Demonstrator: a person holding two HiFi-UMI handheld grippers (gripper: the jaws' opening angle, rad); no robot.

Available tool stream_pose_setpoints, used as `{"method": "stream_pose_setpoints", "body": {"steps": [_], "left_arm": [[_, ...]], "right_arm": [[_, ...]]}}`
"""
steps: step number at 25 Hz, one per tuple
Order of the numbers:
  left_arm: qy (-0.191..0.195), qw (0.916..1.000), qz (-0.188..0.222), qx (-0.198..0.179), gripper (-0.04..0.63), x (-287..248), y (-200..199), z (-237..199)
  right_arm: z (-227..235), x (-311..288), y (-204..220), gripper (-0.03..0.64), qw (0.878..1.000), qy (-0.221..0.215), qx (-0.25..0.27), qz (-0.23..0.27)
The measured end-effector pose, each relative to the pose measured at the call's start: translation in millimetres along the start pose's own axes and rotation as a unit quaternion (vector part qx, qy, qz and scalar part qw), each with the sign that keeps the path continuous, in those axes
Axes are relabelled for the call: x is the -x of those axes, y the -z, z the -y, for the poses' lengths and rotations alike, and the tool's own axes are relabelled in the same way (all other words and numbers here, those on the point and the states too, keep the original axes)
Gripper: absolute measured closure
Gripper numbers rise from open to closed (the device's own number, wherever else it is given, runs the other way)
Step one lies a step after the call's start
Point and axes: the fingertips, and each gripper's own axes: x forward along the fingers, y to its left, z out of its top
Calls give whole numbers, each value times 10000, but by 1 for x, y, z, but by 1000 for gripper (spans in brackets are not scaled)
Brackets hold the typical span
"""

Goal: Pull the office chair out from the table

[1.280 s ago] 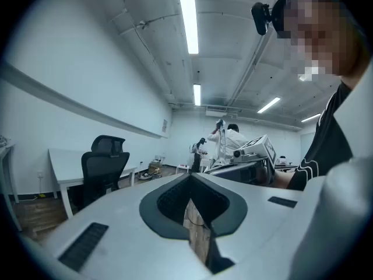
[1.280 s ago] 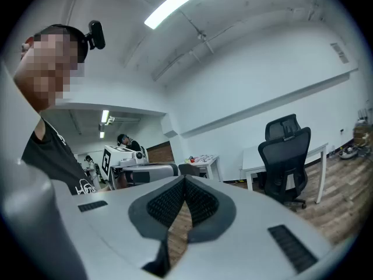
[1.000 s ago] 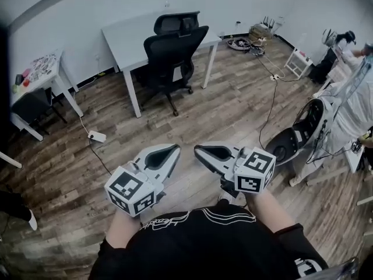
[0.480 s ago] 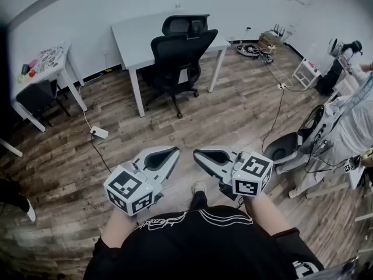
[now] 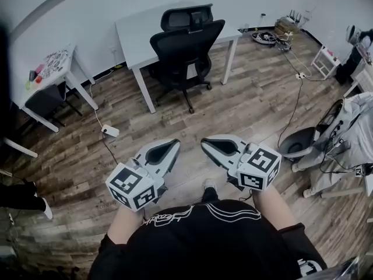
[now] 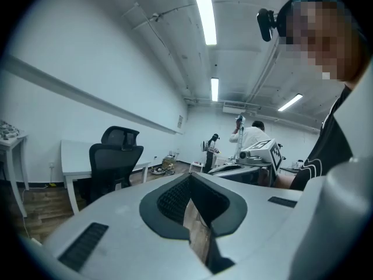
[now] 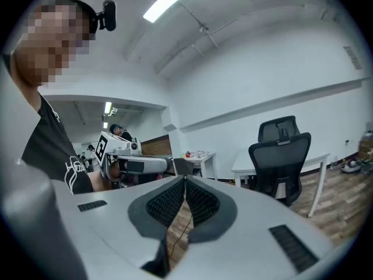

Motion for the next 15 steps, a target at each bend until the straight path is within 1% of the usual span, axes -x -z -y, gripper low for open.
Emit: {"method": "stream_pose_setpoints", "body": {"steps": [2, 5, 9, 11, 13, 15], "left_arm": [[32, 10000, -37, 68, 589, -32, -3, -10], [76, 9995, -253, 159, 589, -84, 2, -28], [184, 9988, -229, 399, 589, -154, -8, -44], [149, 9983, -273, 497, 589, -187, -11, -48], [195, 9976, -279, 607, 589, -214, -17, -48], [280, 9975, -258, 603, 589, -232, -25, -44]], "right_arm": [[33, 5, -6, 581, 10000, 84, -18, 25], [84, 16, -5, 580, 9997, 200, -95, 69], [147, 32, -10, 580, 9996, 255, -72, 83], [172, 42, -14, 580, 9995, 291, -11, 94], [193, 50, -18, 580, 9995, 312, 20, 101], [209, 57, -22, 580, 9996, 272, 75, 59]]}}
